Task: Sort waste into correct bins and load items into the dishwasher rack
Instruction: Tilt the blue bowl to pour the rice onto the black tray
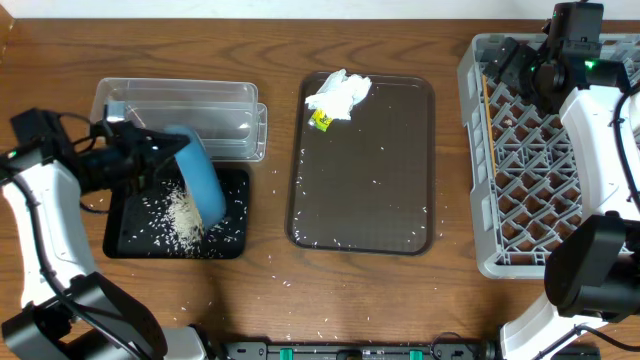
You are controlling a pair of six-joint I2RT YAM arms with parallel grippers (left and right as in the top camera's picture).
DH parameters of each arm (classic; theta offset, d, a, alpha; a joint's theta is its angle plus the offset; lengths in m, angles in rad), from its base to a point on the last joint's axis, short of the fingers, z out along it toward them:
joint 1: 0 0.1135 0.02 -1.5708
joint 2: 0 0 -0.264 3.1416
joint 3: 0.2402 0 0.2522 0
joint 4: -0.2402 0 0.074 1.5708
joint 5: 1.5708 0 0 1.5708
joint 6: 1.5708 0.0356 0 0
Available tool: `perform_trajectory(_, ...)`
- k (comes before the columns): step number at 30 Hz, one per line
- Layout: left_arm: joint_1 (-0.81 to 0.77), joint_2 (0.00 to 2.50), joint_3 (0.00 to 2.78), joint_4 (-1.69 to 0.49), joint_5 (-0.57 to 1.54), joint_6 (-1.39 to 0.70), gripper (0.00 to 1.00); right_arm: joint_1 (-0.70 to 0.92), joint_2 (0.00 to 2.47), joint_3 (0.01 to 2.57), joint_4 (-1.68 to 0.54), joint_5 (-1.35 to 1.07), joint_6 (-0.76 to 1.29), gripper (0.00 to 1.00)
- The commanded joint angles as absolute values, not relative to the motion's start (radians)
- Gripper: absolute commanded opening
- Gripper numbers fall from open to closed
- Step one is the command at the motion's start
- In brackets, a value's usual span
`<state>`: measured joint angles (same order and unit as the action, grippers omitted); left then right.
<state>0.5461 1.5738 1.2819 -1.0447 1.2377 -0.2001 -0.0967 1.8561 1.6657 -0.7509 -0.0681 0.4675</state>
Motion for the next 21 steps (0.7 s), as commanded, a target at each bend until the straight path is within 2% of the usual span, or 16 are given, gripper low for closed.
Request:
perform_trajectory(1,0.601,1.565,1.248,-1.051,1.419,-0.168,0.06,-0.105,1.859,1.668,-0.752,-0.068,0.478,0.99)
perform_trajectory(10,0.705,1.565,1.184,-1.077,1.436,-0.168,0.06,-0.105,1.859,1.668,-0.752,-0.068,0.478,0.99)
perform_trajectory(16,0.723,1.565,1.182,-1.115,1.573,-0.102,0.06,-0.105,1.859,1.668,-0.752,-0.068,0.478,0.99)
perform_trajectory(21,0.735,1.567,1.182,-1.118,1.571,-0.099,0.06,-0.105,1.859,1.668,-0.752,-0.068,0.478,0.99)
